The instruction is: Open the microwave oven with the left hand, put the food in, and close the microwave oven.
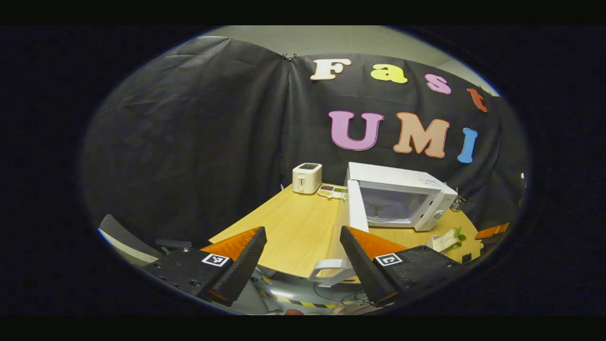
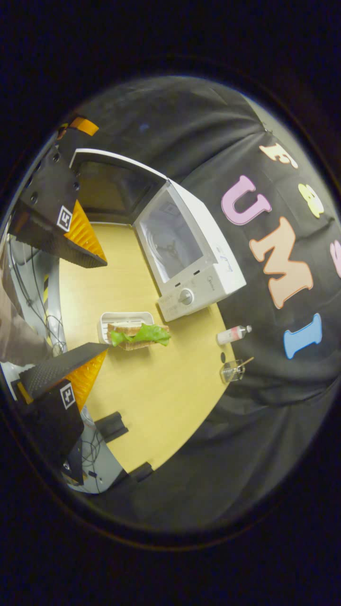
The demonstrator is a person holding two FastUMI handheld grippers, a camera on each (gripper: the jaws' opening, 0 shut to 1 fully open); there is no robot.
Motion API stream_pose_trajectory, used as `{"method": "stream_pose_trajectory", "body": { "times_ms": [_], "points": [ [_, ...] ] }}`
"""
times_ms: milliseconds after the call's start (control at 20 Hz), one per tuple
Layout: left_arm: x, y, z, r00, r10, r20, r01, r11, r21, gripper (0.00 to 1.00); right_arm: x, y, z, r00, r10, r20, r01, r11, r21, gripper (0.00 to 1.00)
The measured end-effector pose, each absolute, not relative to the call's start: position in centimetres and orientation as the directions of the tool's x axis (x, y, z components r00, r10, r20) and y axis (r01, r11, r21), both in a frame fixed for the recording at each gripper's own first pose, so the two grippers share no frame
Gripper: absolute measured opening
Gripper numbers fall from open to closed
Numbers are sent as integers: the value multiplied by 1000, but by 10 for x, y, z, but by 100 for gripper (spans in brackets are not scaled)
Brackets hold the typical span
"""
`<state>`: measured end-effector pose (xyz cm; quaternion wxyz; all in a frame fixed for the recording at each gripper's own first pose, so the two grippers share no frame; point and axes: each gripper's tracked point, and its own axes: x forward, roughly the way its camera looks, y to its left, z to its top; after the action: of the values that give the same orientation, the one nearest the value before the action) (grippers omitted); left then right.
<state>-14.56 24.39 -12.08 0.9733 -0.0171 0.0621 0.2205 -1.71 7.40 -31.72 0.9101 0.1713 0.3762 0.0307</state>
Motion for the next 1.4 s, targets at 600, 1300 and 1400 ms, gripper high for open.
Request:
{"method": "stream_pose_trajectory", "body": {
  "times_ms": [600, 1300, 1400],
  "points": [
    [-71, 184, -83, 887, 452, -95, -457, 888, -38, 96, 63, 43, -381, 516, 243, -821, 128, 926, 355, 91],
    [1, 146, -85, 934, 343, -101, -349, 936, -45, 96, 66, 46, -408, 389, 299, -872, 103, 926, 363, 39],
    [10, 149, -88, 944, 312, -105, -318, 947, -48, 96, 65, 45, -397, 412, 276, -868, 120, 928, 352, 46]
  ]
}}
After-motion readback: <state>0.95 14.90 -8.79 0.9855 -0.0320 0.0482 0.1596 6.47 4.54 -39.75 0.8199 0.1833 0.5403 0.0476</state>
